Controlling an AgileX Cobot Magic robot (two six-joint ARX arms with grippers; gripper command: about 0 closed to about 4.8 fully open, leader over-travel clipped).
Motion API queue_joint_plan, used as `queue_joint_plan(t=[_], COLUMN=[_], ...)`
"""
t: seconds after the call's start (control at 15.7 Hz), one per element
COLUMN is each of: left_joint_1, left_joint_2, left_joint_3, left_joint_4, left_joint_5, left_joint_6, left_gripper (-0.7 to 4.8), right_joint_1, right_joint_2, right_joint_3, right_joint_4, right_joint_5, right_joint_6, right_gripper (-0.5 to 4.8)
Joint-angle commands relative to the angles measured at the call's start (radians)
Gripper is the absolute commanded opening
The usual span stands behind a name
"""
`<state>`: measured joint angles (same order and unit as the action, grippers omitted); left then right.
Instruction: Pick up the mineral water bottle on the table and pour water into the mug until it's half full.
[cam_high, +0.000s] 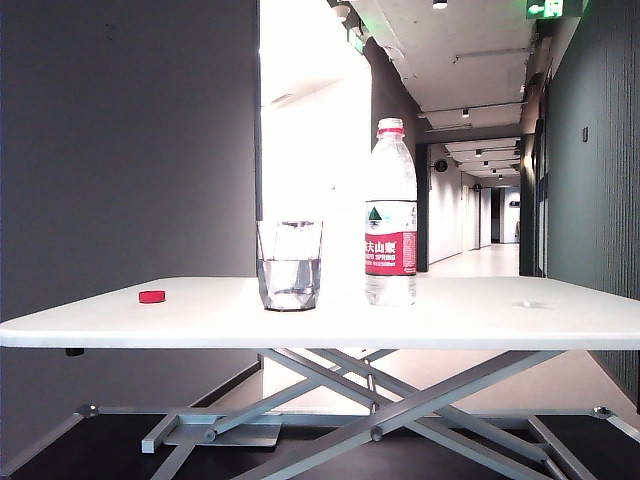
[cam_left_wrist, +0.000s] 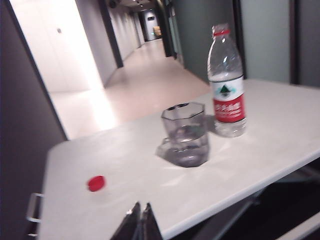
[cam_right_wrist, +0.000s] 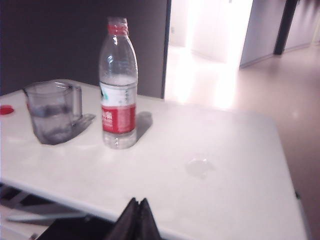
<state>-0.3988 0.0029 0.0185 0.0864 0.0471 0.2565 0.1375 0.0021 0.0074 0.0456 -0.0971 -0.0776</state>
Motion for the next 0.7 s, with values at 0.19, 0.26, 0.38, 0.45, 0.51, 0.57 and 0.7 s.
queue_joint_plan(t=[0.19, 0.26, 0.38, 0.45, 0.51, 0.57, 0.7], left_joint_1=[0.055, 0.079, 0.143, 0.190, 0.228, 0.246, 0.266], left_joint_2=[0.001, 0.001, 0.001, 0.001, 0.001, 0.001, 0.001], left_joint_3=[-0.009, -0.009, -0.009, -0.009, -0.009, -0.009, -0.009], left_joint_4=[0.008, 0.009, 0.026, 0.037, 0.043, 0.043, 0.043], left_joint_5=[-0.047, -0.040, 0.026, 0.055, 0.086, 0.113, 0.140], left_joint_6=[-0.002, -0.002, -0.005, -0.021, -0.048, -0.052, -0.055], left_gripper=[-0.06, -0.06, -0.06, -0.06, -0.06, -0.06, -0.06], right_joint_1=[-0.048, -0.066, -0.110, -0.137, -0.154, -0.161, -0.164], right_joint_2=[-0.002, -0.002, -0.002, -0.002, -0.002, -0.002, -0.002], right_joint_3=[-0.002, -0.002, -0.002, -0.002, -0.002, -0.002, -0.002], right_joint_4=[0.030, 0.031, 0.036, 0.047, 0.059, 0.065, 0.063], right_joint_5=[0.016, 0.012, -0.021, -0.036, -0.036, -0.036, -0.035], right_joint_6=[-0.056, -0.056, -0.054, -0.044, -0.027, -0.027, -0.027], right_gripper=[-0.02, -0.02, -0.02, -0.02, -0.01, -0.02, -0.01])
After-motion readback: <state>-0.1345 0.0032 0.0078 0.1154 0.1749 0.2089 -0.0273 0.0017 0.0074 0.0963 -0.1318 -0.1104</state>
